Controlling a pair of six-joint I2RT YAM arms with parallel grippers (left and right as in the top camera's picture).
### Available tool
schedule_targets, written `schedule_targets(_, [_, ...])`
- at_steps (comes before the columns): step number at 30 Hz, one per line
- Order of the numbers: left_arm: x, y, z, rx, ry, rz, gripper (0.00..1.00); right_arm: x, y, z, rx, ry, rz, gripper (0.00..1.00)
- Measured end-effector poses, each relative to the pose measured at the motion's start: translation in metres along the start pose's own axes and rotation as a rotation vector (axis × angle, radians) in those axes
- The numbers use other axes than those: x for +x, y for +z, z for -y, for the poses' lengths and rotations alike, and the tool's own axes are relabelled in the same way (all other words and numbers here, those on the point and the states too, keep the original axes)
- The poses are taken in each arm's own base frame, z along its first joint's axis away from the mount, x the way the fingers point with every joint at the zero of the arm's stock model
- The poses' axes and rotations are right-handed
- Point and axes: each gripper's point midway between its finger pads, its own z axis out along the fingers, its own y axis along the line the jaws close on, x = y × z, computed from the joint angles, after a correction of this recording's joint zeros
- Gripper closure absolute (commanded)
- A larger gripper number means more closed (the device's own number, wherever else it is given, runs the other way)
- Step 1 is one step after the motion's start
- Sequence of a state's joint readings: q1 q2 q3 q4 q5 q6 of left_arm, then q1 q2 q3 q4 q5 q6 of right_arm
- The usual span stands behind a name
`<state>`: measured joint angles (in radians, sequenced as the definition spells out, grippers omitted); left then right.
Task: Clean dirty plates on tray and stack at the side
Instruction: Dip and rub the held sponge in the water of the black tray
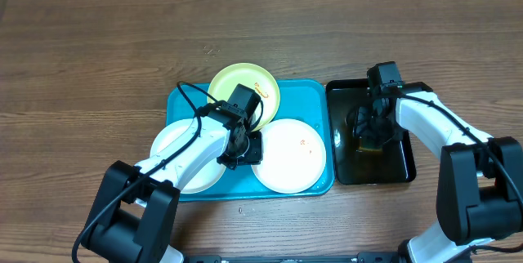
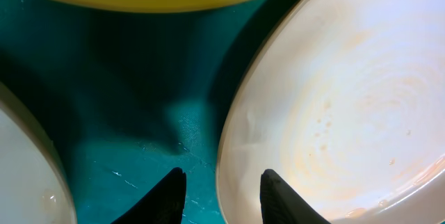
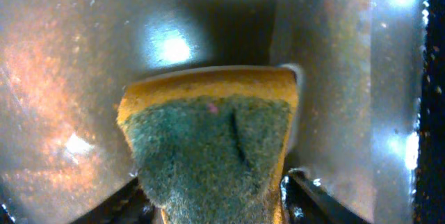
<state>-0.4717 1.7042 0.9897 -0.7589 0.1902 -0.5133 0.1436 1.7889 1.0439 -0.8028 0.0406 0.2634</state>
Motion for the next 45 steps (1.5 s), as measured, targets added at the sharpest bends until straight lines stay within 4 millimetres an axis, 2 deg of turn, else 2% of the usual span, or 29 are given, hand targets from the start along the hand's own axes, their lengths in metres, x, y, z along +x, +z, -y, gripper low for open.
schedule_targets(3, [0.0,0.0,0.0,0.0,0.0,0.0,0.63,0.0,0.0,0.0,0.0,-0.001,0.001,0.47])
schedule_targets(7, [0.0,0.0,0.0,0.0,0.0,0.0,0.63,-0.001,0.0,0.0,-0.002,0.0,0.003,0.72])
schedule_targets(9, [0.0,0.0,0.0,0.0,0.0,0.0,0.63,-0.001,0.0,0.0,-0.001,-0.001,0.005,0.91])
schedule_targets(10, [0.0,0.0,0.0,0.0,0.0,0.0,0.63,-0.001,-0.001,0.0,-0.001,-0.001,0.004,0.96])
schedule_targets(14, [0.0,0.0,0.0,0.0,0.0,0.0,0.63,0.0,-0.006,0.0,0.006,0.0,-0.016,0.96])
schedule_targets(20, [0.0,0.0,0.0,0.0,0.0,0.0,0.63,-0.01,-0.021,-0.003,0.002,0.001,-0.005,0.96])
schedule_targets(32, [0.0,0.0,0.0,0.001,0.0,0.002,0.67,0.003,-0.023,0.002,0.023,-0.004,-0.064,0.96])
schedule_targets(37, [-0.001,0.0,0.001,0.002,0.001,0.004,0.75,0.0,-0.035,0.001,0.025,-0.004,-0.074,0.96])
schedule_targets(41, [-0.001,0.003,0.0,-0.001,0.0,-0.001,0.76,-0.005,-0.042,-0.001,0.017,-0.004,-0.049,0.96])
schedule_targets(44, [-0.001,0.006,-0.001,-0.005,-0.002,-0.009,0.89,-0.004,-0.044,0.0,0.017,-0.004,-0.05,0.96])
schedule_targets(45, [-0.001,0.006,-0.001,-0.005,0.001,-0.009,0.9,-0.003,-0.044,0.0,0.018,-0.003,-0.052,0.96])
